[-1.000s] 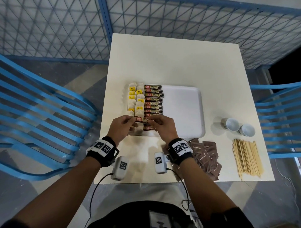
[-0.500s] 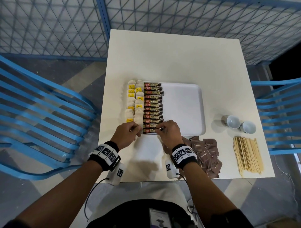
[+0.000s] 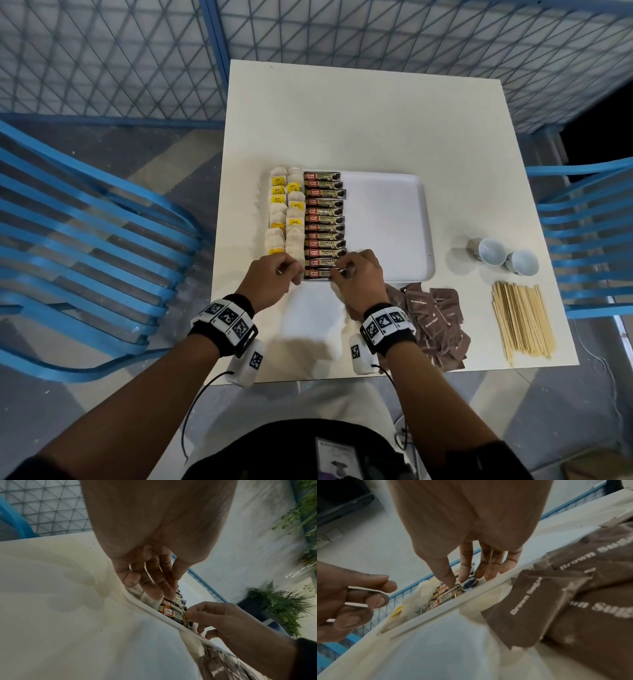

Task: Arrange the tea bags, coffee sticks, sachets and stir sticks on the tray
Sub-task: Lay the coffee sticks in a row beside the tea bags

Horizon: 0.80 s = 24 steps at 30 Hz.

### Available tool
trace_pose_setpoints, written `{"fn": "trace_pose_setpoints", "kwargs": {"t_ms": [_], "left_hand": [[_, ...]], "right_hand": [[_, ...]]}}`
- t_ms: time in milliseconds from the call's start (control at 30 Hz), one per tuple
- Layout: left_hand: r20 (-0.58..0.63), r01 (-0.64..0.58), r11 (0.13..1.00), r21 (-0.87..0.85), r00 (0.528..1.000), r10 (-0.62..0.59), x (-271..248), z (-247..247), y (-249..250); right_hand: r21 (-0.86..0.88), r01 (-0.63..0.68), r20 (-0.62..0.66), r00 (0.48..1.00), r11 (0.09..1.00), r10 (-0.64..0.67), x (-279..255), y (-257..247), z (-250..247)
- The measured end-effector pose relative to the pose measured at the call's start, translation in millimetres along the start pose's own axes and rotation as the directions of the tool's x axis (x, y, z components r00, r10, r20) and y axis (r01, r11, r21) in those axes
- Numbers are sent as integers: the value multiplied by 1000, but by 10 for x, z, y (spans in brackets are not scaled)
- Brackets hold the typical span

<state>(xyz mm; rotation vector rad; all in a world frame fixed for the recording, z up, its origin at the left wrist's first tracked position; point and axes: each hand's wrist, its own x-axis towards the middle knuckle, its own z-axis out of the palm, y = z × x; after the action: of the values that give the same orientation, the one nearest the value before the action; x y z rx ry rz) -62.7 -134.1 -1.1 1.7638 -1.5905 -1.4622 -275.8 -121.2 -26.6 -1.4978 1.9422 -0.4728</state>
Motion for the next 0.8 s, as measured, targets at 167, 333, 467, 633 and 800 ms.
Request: {"fn": "trace_pose_setpoints", "kwargs": {"t_ms": [167,333,467,633,800], "left_hand": [[15,-57,998,26,998,56,2,67,90],[61,-145,987,64,988,141,-62,387,316],[178,-266,958,106,953,245,-176,800,457],[295,-328,913,243,921,253,-355,1312,580],[292,-300,801,518,942,164,-492,1705,568]], "right_hand": [[73,61,-96,994,996,-54,-111,15,-195],[177,32,-100,995,984,-15,-330,136,-581],[188,-37,-84,995,981,53,-562,497,-903],[-30,-118,-151,982,993,112,-854,1070,-1180],[-223,-392,-108,920,893,377,-1061,1441,-1252]]}}
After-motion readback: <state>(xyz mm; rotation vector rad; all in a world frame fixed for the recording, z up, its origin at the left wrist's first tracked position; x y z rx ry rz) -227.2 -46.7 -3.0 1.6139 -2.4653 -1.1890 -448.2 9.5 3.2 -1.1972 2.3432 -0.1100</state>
